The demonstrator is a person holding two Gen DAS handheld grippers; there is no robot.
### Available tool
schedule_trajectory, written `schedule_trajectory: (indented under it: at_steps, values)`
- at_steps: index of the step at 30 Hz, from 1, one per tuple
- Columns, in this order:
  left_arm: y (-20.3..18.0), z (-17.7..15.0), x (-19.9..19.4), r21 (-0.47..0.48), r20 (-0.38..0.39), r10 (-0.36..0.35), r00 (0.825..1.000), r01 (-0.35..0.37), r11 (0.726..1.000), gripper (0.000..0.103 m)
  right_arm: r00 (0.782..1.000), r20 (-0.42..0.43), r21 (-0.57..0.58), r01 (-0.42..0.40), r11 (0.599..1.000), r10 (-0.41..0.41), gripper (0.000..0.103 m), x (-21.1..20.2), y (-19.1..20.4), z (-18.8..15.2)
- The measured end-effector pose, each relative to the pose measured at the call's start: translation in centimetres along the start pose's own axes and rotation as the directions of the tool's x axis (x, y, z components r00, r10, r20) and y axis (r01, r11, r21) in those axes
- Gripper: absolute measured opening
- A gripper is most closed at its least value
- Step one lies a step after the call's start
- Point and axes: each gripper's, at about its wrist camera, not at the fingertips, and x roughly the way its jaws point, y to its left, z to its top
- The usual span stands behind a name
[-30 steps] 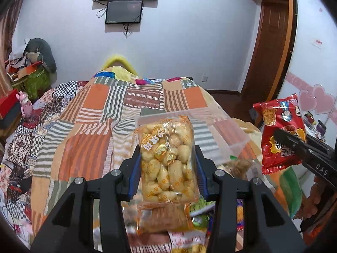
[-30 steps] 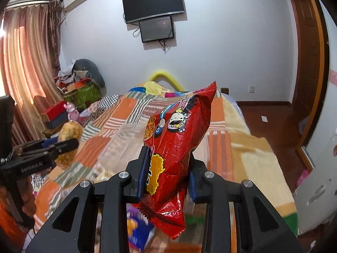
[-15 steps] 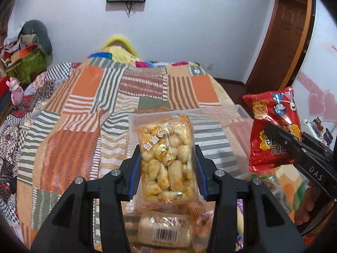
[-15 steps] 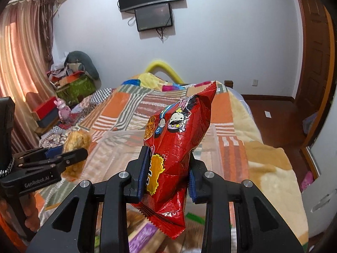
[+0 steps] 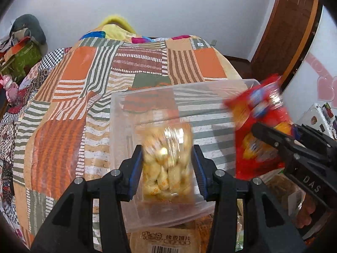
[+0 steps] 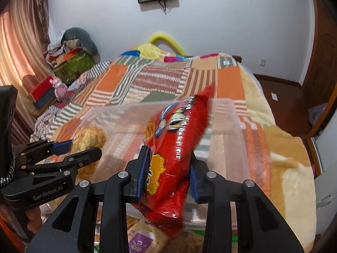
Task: Organize snacks
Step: 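Carry the red chip bag and bread-roll pack into the clear box, release both, then grasp the green-tied bread bag with the right gripper while the left grasps the biscuit tube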
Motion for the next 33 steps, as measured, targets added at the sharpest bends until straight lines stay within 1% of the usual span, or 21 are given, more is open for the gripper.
schedule_trajectory:
  at_steps: [1, 3, 5, 11, 13, 17, 21, 26, 30, 33]
  values:
    - [0.0, 0.0, -0.1, 0.002, 0.001, 0.0, 1.0, 0.0, 1.0, 0.046, 1.0, -0.005, -0.006, 0.007, 1.0, -0.007, 0.032, -0.1, -0.1, 0.0]
    - [0.0, 0.1, -0.7, 0.004, 0.011, -0.004, 1.0, 0.004, 1.0, 0.047, 1.0, -0.006, -0.012, 0.012, 1.0, -0.012, 0.04, -0.4, -0.2, -0.1]
    - [0.1, 0.1, -1.9, 0.005, 0.037, -0.014, 0.999, 0.014, 1.0, 0.048, 1.0, 0.008, -0.015, 0.021, 1.0, -0.021, 0.043, -1.1, -0.3, 0.1]
    - [1.1, -0.2, -6.5, 0.02, 0.113, -0.006, 0.994, 0.004, 1.0, 0.053, 0.997, 0.071, -0.034, 0.041, 0.999, -0.038, 0.043, -4.6, -0.6, 0.2]
    - [1.6, -0.6, -8.0, 0.025, 0.132, 0.001, 0.991, -0.004, 1.0, 0.056, 0.995, 0.093, -0.04, 0.048, 0.998, -0.044, 0.043, -5.7, -0.7, 0.3]
    - [3.3, -2.0, -10.4, 0.024, 0.143, 0.016, 0.99, -0.02, 1.0, 0.058, 0.99, 0.13, -0.039, 0.057, 0.998, -0.051, 0.044, -7.9, -0.9, -0.3]
    - [4.9, -4.3, -11.7, 0.023, 0.128, 0.049, 0.991, -0.053, 0.998, 0.059, 0.988, 0.146, -0.025, 0.057, 0.998, -0.053, 0.044, -9.4, -1.5, -1.5]
    - [7.3, -7.6, -11.7, 0.003, 0.068, 0.072, 0.995, -0.072, 0.997, 0.059, 0.987, 0.143, -0.009, 0.071, 0.997, -0.069, 0.049, -10.5, -2.0, -3.2]
    - [8.6, -10.5, -10.7, -0.016, 0.01, 0.069, 0.998, -0.068, 0.998, 0.059, 0.988, 0.112, -0.003, 0.106, 0.994, -0.105, 0.052, -10.6, -2.3, -4.8]
    - [9.6, -12.7, -9.9, -0.031, -0.032, 0.062, 0.998, -0.063, 0.998, 0.059, 0.991, 0.076, 0.019, 0.113, 0.993, -0.114, 0.053, -10.4, -3.0, -6.1]
